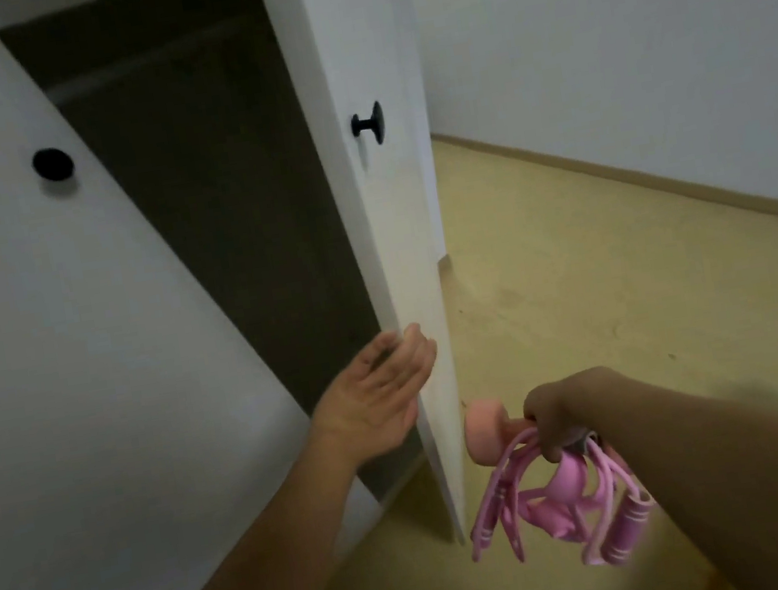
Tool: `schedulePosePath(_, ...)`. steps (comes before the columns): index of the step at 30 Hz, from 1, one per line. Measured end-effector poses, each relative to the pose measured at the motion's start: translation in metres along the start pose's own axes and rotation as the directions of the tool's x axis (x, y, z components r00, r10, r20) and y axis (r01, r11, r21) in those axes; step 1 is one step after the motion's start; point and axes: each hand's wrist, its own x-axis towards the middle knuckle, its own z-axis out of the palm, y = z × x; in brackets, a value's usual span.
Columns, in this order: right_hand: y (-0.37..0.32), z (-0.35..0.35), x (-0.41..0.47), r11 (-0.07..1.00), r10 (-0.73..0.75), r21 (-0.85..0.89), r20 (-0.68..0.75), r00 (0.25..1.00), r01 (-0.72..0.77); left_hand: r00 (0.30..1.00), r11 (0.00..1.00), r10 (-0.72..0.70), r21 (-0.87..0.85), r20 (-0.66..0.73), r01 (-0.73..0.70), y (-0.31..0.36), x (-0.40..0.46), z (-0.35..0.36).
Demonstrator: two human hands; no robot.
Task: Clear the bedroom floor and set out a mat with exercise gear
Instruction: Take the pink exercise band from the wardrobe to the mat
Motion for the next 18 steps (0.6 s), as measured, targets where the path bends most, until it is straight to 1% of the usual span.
schedulePosePath(1, -0.013, -0.003, 0.003, 1.000, -0.015, -0.006, -0.010, 1.000, 0.015, 0.993, 0.995, -0.094, -0.035, 0.075, 0.097, -0.012, -0.013, 0.000)
schedulePosePath(2, -0.030, -0.009, 0.002, 0.999, -0.028, -0.018, -0.001, 1.000, 0.028, 0.975, 0.983, -0.178, -0.026, 0.130, 0.182, -0.024, -0.031, 0.005)
schedulePosePath(3, -0.042, -0.012, 0.004, 0.999, -0.040, -0.022, 0.009, 0.999, 0.040, 0.962, 0.973, -0.225, -0.008, 0.154, 0.229, -0.030, -0.046, 0.011)
schedulePosePath(5, -0.069, -0.021, 0.005, 0.996, -0.076, -0.045, 0.006, 0.997, 0.076, 0.912, 0.951, -0.307, 0.044, 0.271, 0.307, -0.049, -0.068, 0.018)
schedulePosePath(8, -0.098, -0.033, 0.008, 0.993, -0.090, -0.072, -0.004, 0.996, 0.090, 0.846, 0.938, -0.346, 0.157, 0.406, 0.308, -0.067, -0.073, 0.032)
schedulePosePath(12, -0.125, -0.047, 0.016, 0.992, -0.101, -0.079, -0.008, 0.995, 0.100, 0.807, 0.931, -0.338, 0.300, 0.484, 0.210, -0.072, -0.068, 0.043)
schedulePosePath(15, -0.132, -0.056, 0.024, 0.995, -0.091, -0.044, -0.023, 0.996, 0.090, 0.789, 0.928, -0.340, 0.320, 0.512, 0.191, -0.078, -0.062, 0.055)
schedulePosePath(18, -0.132, -0.060, 0.033, 0.998, -0.068, 0.011, -0.027, 0.997, 0.068, 0.763, 0.925, -0.361, 0.311, 0.536, 0.219, -0.092, -0.060, 0.070)
